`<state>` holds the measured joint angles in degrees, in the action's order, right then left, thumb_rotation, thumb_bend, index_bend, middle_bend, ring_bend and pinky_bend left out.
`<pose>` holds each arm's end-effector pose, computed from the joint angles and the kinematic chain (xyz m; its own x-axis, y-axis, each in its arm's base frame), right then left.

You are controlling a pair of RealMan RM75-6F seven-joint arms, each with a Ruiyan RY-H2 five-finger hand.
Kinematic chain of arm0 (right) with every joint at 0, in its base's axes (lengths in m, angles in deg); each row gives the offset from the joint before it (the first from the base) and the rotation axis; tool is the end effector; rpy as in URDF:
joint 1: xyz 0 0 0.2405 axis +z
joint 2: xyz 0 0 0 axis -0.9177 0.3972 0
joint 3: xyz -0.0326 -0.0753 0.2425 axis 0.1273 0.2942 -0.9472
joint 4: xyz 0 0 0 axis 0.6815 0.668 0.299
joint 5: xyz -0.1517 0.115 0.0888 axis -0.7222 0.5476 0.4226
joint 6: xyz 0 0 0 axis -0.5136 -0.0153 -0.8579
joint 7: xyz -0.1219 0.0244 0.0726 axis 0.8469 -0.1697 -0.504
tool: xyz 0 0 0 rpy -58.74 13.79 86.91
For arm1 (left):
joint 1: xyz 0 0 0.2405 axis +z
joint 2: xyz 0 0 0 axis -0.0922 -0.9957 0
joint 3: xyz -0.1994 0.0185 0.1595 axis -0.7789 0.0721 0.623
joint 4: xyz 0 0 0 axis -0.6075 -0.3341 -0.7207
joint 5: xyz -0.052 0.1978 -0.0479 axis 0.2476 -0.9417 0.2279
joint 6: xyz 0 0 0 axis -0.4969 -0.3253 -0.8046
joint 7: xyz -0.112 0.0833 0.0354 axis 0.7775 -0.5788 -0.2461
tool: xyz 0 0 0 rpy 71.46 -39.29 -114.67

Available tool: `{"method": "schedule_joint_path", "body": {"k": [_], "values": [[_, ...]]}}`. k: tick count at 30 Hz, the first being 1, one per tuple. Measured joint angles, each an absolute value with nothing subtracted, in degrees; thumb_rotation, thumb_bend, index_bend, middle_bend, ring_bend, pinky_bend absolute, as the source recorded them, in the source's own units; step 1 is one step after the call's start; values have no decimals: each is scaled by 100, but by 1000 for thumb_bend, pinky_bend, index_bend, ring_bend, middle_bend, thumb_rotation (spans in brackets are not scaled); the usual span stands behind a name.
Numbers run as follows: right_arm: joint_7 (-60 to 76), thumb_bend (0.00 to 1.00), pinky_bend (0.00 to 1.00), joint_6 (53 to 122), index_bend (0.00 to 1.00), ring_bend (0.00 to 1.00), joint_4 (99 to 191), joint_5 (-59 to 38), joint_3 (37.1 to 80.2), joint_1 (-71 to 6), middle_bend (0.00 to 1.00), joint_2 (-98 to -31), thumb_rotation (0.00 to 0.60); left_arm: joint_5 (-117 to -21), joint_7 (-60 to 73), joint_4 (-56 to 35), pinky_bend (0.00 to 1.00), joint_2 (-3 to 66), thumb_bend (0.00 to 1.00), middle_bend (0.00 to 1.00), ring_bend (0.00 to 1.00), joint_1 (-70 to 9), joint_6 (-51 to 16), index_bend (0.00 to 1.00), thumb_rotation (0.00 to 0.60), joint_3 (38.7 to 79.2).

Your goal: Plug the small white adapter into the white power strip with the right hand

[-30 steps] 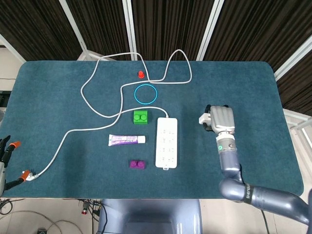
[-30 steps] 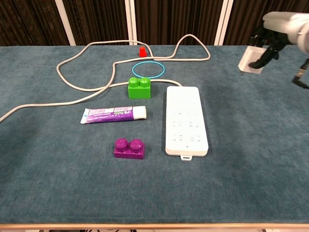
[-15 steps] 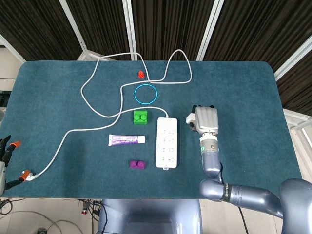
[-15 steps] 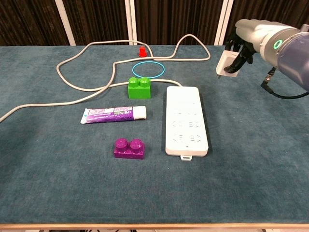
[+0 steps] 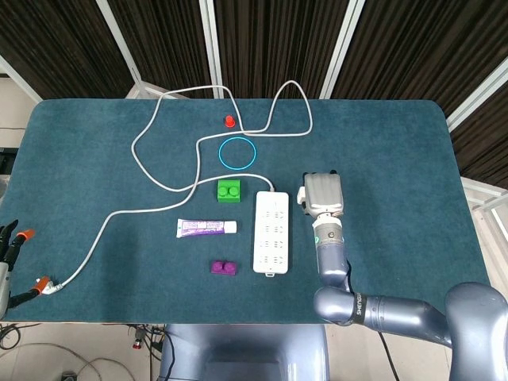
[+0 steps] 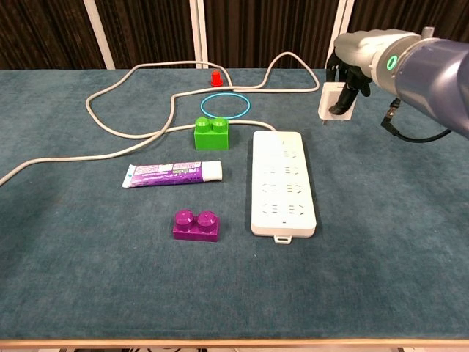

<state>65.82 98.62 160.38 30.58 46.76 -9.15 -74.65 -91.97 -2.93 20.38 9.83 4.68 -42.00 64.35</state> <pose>-0.0834 -0.3904 0.0093 0.5452 -0.1974 0.8147 -0.8287 0.0200 0.5594 -0.2895 0.1563 0.1687 0.4197 -0.0186 0.9075 0.9048 0.0874 -0.4167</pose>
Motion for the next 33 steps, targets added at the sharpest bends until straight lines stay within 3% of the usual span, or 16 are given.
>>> {"method": "schedule_joint_path", "body": {"k": [8,33], "values": [[6519,469,318,9905,934,695,16147,3276,4478,-848,733,-7558,600,-9200,-283,2039,106,978,170,0,0,475,-4223,190,600,6434],[6563,469,330,9997,935,697,15956,3161,4524,-734,735,-7859,600,-9179,-259,2031,106,974,171,0,0,464,-4206,190,600,6432]]}}
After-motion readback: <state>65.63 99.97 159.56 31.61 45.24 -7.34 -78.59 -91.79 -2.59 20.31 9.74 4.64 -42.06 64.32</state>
